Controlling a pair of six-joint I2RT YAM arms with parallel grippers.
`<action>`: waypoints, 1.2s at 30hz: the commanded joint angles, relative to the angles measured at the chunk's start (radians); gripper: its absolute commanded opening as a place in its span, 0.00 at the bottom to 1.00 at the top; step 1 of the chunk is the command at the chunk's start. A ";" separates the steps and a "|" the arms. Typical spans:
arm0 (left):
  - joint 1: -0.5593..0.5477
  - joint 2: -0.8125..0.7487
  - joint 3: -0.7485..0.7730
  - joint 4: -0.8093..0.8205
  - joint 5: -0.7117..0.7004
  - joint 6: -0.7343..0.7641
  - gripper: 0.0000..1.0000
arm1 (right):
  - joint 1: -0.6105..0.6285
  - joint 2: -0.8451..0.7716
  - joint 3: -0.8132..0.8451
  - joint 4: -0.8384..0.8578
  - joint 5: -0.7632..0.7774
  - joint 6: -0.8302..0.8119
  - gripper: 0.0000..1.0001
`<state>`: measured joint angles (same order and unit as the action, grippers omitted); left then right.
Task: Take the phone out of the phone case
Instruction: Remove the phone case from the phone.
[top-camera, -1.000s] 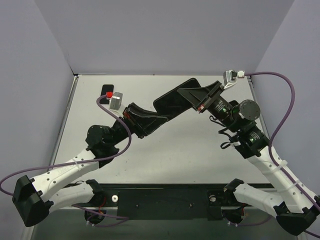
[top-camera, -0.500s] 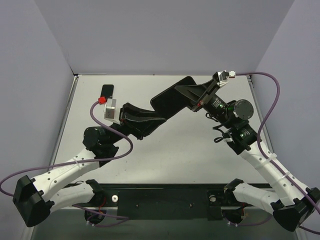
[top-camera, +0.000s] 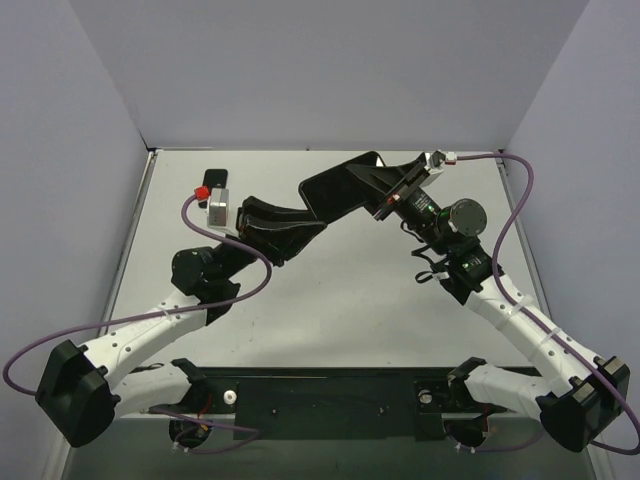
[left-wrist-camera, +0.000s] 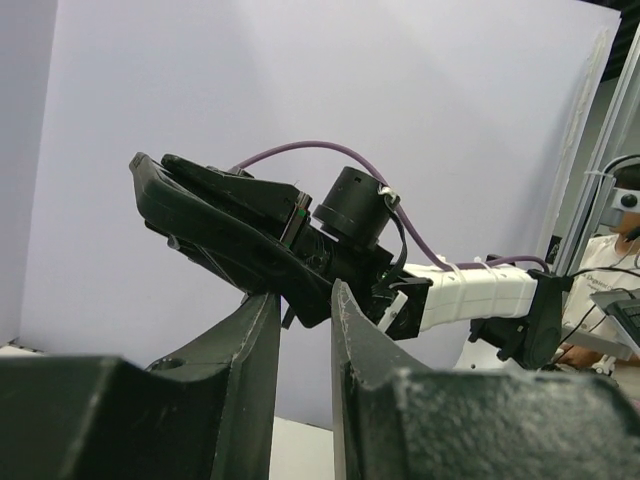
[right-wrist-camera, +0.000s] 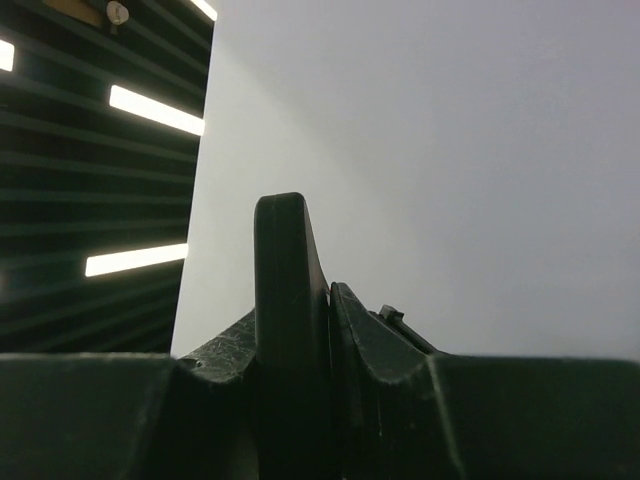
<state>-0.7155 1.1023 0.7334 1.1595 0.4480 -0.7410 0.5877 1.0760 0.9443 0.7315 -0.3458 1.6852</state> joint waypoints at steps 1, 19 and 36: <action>0.039 0.062 -0.020 -0.021 -0.035 -0.004 0.00 | 0.024 -0.048 0.042 0.235 -0.055 0.162 0.00; 0.082 0.062 0.026 -0.407 -0.204 -0.149 0.00 | 0.027 -0.054 0.062 0.238 -0.061 0.128 0.00; 0.134 -0.004 0.135 -0.719 -0.305 -0.449 0.11 | 0.054 -0.066 0.082 0.073 -0.279 -0.280 0.00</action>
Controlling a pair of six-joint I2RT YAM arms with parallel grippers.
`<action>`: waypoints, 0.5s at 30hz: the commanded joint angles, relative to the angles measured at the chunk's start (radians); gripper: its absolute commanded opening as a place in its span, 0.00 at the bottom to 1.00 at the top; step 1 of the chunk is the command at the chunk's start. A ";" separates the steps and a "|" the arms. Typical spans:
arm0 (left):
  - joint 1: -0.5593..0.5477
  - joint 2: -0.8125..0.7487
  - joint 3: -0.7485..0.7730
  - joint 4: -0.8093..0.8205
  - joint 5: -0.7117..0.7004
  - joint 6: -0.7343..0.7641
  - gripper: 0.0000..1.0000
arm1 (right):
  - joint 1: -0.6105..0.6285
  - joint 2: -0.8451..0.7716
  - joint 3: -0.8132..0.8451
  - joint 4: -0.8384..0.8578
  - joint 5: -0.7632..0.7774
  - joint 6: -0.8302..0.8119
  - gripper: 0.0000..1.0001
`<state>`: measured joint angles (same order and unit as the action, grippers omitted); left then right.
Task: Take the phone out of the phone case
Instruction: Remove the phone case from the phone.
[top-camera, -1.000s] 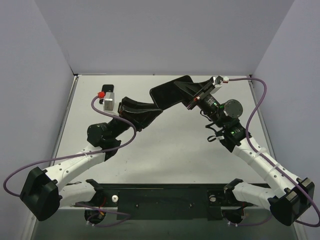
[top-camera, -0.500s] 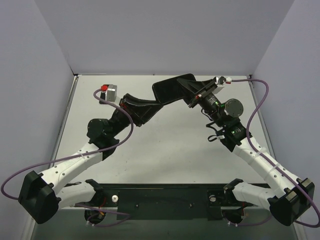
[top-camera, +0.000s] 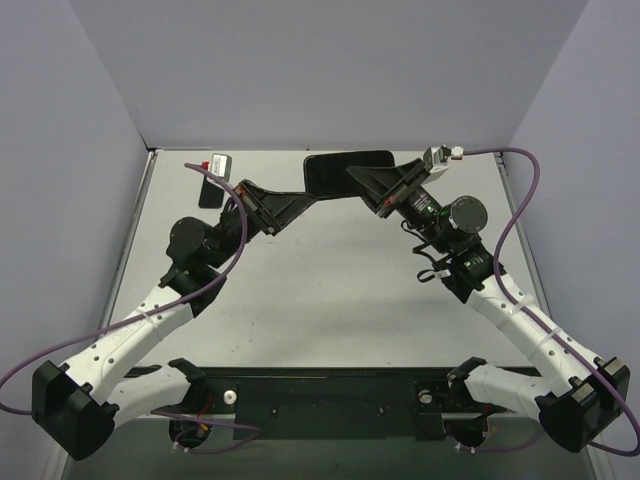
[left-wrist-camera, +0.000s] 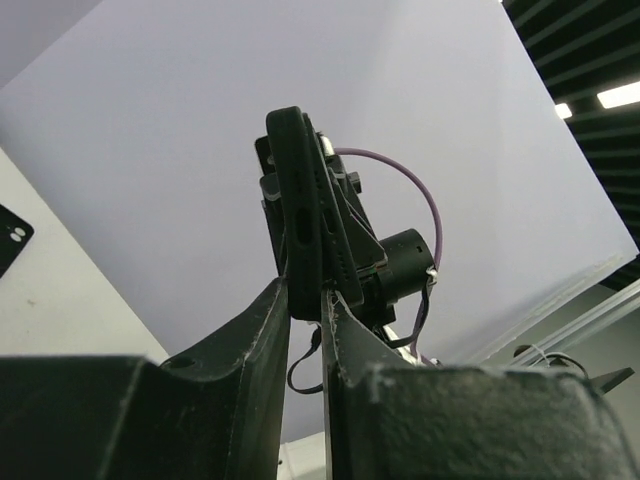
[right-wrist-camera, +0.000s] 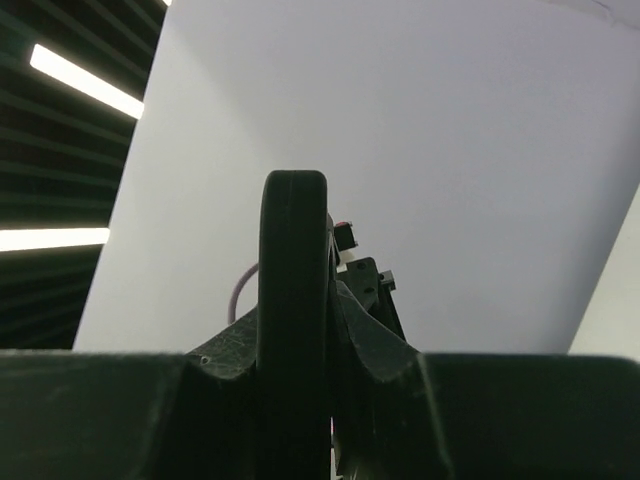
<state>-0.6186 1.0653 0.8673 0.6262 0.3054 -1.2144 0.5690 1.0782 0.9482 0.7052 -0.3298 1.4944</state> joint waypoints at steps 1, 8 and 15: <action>0.037 0.033 0.006 -0.192 -0.152 0.026 0.12 | 0.072 -0.069 0.078 0.102 -0.299 -0.117 0.00; 0.042 0.028 -0.033 -0.177 -0.138 0.001 0.29 | 0.081 -0.093 0.110 -0.043 -0.290 -0.314 0.00; 0.040 0.024 -0.068 -0.151 -0.065 0.036 0.33 | 0.083 -0.139 0.167 -0.283 -0.215 -0.536 0.00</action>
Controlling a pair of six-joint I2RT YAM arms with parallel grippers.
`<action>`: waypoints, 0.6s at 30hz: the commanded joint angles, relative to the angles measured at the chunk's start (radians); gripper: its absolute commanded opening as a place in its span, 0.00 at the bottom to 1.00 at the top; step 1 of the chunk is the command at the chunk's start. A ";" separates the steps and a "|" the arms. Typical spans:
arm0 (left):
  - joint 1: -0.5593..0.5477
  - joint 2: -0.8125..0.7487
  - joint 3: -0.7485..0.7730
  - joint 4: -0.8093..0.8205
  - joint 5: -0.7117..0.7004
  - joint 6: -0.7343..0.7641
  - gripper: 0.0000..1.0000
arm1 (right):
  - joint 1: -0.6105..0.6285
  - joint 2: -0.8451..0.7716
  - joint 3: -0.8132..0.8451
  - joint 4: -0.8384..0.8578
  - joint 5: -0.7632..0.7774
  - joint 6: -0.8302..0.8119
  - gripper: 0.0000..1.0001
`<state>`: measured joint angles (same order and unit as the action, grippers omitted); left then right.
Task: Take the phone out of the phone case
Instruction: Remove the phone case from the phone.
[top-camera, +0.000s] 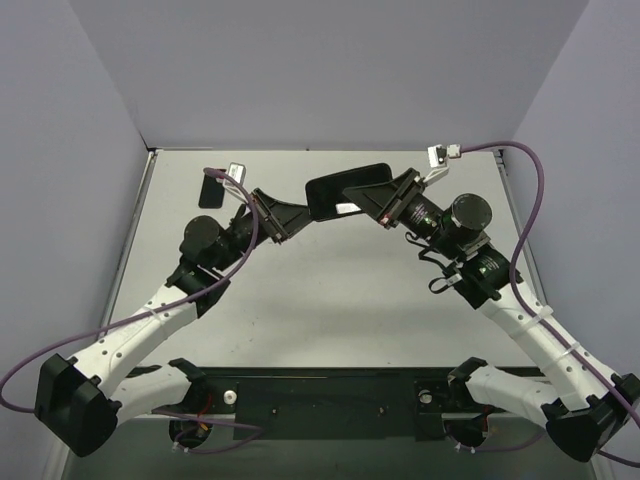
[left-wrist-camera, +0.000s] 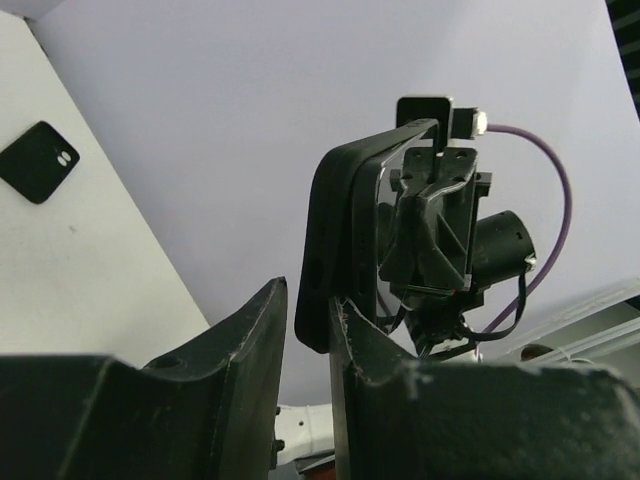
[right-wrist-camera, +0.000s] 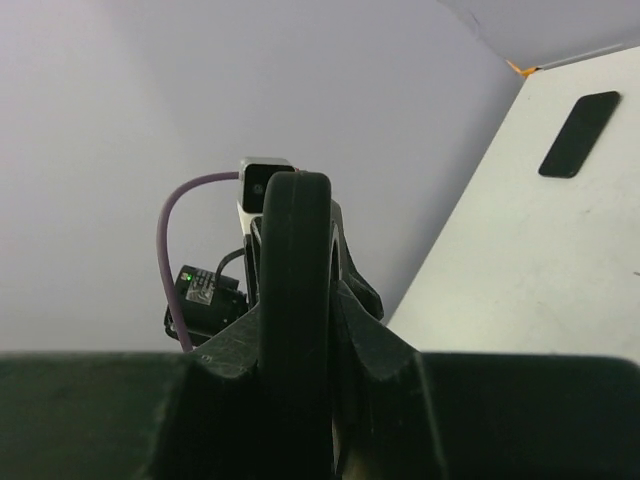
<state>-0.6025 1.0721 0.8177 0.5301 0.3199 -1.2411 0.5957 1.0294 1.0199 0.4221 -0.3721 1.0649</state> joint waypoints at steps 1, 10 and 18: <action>0.023 0.009 -0.035 -0.074 -0.085 0.068 0.35 | 0.055 -0.085 0.103 0.006 -0.177 -0.100 0.00; 0.032 -0.051 -0.061 0.069 -0.099 0.065 0.55 | 0.056 -0.057 0.062 0.113 -0.335 -0.011 0.00; 0.041 -0.001 -0.100 0.369 -0.012 -0.035 0.50 | 0.056 -0.029 0.028 0.277 -0.378 0.160 0.00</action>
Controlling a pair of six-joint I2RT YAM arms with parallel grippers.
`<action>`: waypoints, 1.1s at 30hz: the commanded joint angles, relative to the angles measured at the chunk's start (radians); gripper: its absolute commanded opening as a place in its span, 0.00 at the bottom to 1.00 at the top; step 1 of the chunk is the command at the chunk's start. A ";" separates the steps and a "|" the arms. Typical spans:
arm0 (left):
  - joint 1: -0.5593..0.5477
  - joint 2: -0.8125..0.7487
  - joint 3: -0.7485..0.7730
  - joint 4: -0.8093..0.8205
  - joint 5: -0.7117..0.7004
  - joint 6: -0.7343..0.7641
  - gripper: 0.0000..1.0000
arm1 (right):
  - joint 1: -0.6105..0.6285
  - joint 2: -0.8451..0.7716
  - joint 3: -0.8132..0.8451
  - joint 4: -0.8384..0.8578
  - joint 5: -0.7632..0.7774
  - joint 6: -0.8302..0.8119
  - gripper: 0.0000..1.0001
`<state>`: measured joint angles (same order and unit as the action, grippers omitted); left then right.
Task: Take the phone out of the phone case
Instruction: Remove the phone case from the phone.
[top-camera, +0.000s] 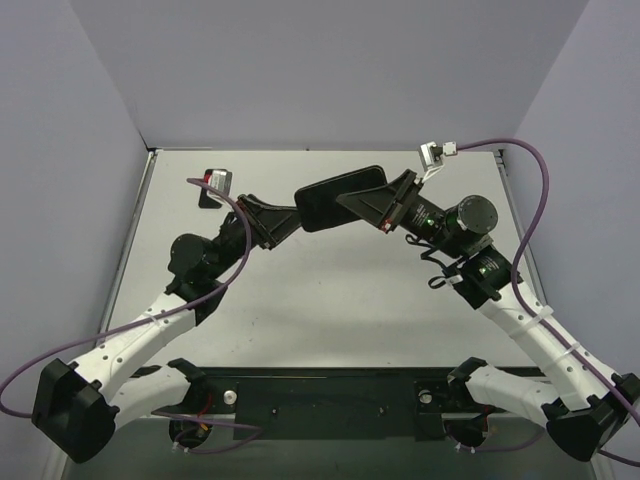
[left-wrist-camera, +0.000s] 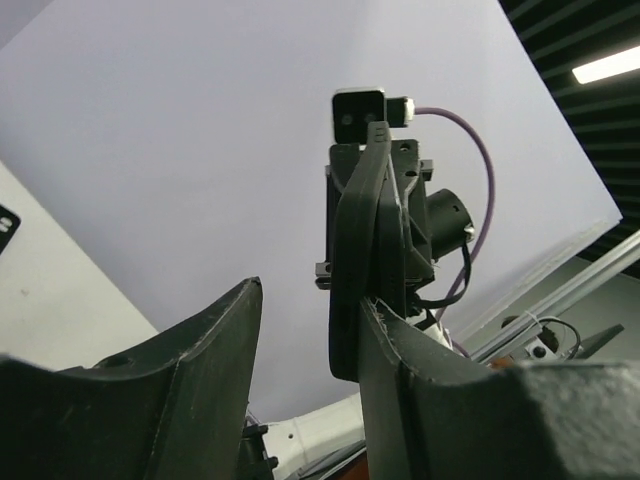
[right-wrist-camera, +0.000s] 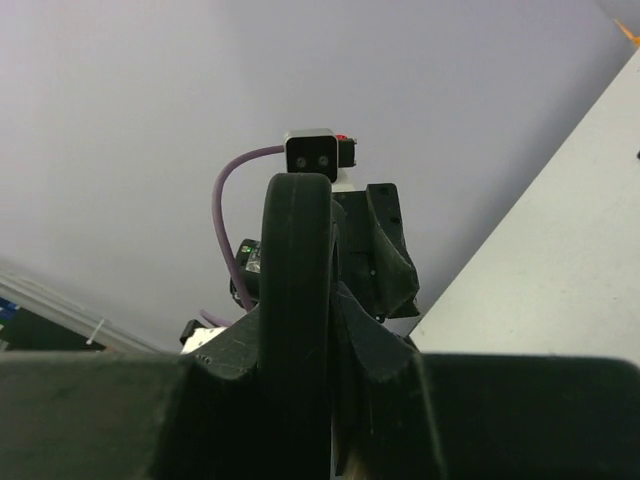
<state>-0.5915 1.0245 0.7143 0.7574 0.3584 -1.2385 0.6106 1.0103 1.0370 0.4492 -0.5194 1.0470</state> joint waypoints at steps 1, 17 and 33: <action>0.030 0.058 0.001 0.161 -0.049 -0.047 0.48 | 0.041 -0.001 0.009 0.276 -0.235 0.201 0.00; 0.030 0.105 -0.044 -0.156 -0.075 -0.165 0.26 | 0.037 0.047 0.090 0.528 -0.199 0.400 0.00; 0.036 -0.147 0.113 -0.714 -0.076 0.410 0.67 | -0.123 -0.119 0.124 -0.112 -0.145 -0.028 0.00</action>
<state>-0.5789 0.9344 0.8131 0.3019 0.3782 -1.0401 0.5327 0.9558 1.0775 0.2264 -0.5739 1.0149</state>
